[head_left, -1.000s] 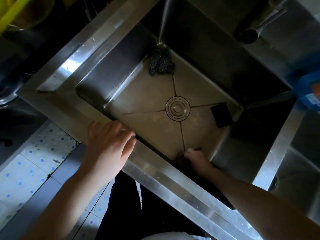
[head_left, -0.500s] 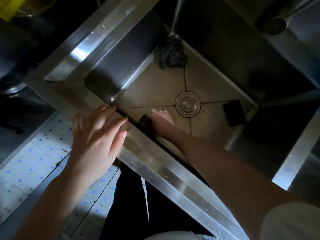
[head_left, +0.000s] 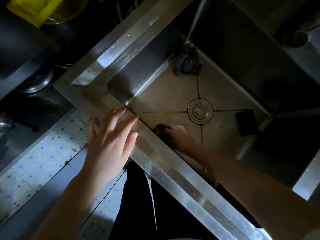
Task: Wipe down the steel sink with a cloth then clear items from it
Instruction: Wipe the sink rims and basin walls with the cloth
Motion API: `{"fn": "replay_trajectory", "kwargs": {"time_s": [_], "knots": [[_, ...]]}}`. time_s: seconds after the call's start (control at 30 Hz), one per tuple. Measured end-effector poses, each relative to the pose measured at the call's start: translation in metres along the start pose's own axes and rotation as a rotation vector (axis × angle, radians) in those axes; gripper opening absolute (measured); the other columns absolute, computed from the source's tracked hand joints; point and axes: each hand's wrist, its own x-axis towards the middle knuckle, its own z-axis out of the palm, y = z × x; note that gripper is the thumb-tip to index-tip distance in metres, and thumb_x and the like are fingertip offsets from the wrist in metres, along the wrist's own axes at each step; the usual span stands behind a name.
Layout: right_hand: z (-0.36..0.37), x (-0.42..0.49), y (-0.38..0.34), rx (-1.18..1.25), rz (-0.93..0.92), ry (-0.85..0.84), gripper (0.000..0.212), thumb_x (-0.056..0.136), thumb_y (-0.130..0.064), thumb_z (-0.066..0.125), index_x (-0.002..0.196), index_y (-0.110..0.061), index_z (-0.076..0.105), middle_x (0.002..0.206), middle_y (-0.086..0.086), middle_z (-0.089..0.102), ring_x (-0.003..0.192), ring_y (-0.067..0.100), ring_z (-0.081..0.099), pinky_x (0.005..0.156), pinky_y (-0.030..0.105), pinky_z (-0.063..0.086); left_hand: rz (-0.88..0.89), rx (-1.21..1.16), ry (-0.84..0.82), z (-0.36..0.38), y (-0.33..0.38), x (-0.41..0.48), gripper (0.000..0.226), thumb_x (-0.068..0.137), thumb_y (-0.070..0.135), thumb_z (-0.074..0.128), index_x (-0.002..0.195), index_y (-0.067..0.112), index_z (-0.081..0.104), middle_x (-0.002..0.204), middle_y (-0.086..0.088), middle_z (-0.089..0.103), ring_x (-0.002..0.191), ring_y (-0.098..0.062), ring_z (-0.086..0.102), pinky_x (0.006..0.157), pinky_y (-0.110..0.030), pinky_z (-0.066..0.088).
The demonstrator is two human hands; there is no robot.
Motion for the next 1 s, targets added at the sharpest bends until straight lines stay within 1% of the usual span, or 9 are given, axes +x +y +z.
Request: {"fn": "replay_trajectory", "kwargs": {"time_s": [0.07,0.17,0.3,0.4,0.5,0.6,0.77,0.9,1.0], "knots": [[0.013,-0.028,0.015,-0.006,0.028,-0.022,0.032,0.091,-0.024,0.054,0.122,-0.021,0.058,0.128,0.005,0.052,0.106,0.026,0.054,0.088,0.032,0.038,-0.04,0.044,0.036,0.0,-0.004,-0.001,0.039,0.09,0.033,0.05,0.125,0.017,0.059,0.134,-0.015,0.05,0.115,-0.03,0.046,0.095,-0.06,0.033],[0.025,-0.052,0.027,-0.029,0.088,-0.069,0.033,0.092,-0.024,0.052,0.125,-0.022,0.057,0.133,0.003,0.049,0.11,0.024,0.053,0.092,0.032,0.037,-0.097,0.071,0.055,-0.001,-0.011,0.003,0.042,0.089,0.033,0.051,0.129,0.02,0.055,0.137,-0.016,0.046,0.117,-0.035,0.047,0.098,-0.062,0.029],[0.022,-0.044,0.022,-0.069,0.094,-0.027,0.029,0.088,-0.02,0.058,0.116,-0.017,0.064,0.13,0.006,0.055,0.106,0.027,0.057,0.089,0.031,0.037,-0.103,0.074,0.016,-0.005,-0.026,0.008,0.041,0.089,0.036,0.046,0.127,0.025,0.056,0.14,-0.012,0.043,0.121,-0.032,0.048,0.101,-0.059,0.025],[0.01,-0.02,0.011,-0.099,0.026,0.016,0.031,0.084,-0.015,0.061,0.115,-0.016,0.065,0.13,0.006,0.056,0.107,0.029,0.054,0.093,0.034,0.035,-0.117,0.058,-0.028,-0.005,-0.037,0.009,0.04,0.09,0.039,0.042,0.125,0.028,0.057,0.141,-0.009,0.045,0.125,-0.028,0.048,0.103,-0.059,0.022],[-0.004,0.015,-0.005,-0.175,-0.059,0.013,0.036,0.089,-0.021,0.055,0.125,-0.02,0.057,0.14,0.003,0.047,0.118,0.026,0.047,0.1,0.033,0.028,-0.112,0.014,-0.057,-0.003,-0.04,0.007,0.041,0.091,0.039,0.04,0.127,0.027,0.057,0.144,-0.011,0.044,0.133,-0.028,0.04,0.104,-0.06,0.022],[-0.018,0.052,-0.025,-0.222,-0.111,0.036,0.036,0.091,-0.024,0.052,0.126,-0.021,0.056,0.14,0.003,0.046,0.118,0.026,0.047,0.099,0.033,0.029,-0.11,0.017,-0.086,-0.003,-0.04,0.006,0.043,0.091,0.04,0.039,0.128,0.027,0.056,0.145,-0.011,0.043,0.134,-0.027,0.039,0.105,-0.058,0.022],[-0.03,0.109,-0.051,-0.272,-0.18,0.118,0.03,0.091,-0.031,0.048,0.118,-0.023,0.059,0.131,0.001,0.052,0.111,0.026,0.05,0.091,0.035,0.032,-0.106,0.013,-0.097,-0.011,-0.038,0.009,0.043,0.091,0.041,0.041,0.125,0.024,0.06,0.143,-0.012,0.044,0.13,-0.028,0.045,0.1,-0.057,0.031],[-0.035,0.141,-0.066,-0.242,-0.147,0.188,0.021,0.088,-0.027,0.052,0.104,-0.023,0.064,0.111,0.003,0.06,0.1,0.028,0.055,0.086,0.036,0.034,-0.12,-0.036,-0.095,-0.016,-0.035,0.012,0.041,0.09,0.039,0.042,0.121,0.022,0.063,0.144,-0.011,0.044,0.124,-0.029,0.05,0.097,-0.056,0.035],[-0.033,0.146,-0.069,-0.192,-0.097,0.213,0.02,0.087,-0.024,0.054,0.102,-0.021,0.067,0.107,0.004,0.061,0.096,0.029,0.056,0.084,0.037,0.037,-0.145,-0.077,-0.106,-0.018,-0.035,0.014,0.042,0.09,0.04,0.041,0.121,0.022,0.063,0.145,-0.01,0.042,0.124,-0.03,0.051,0.097,-0.056,0.034]]}}
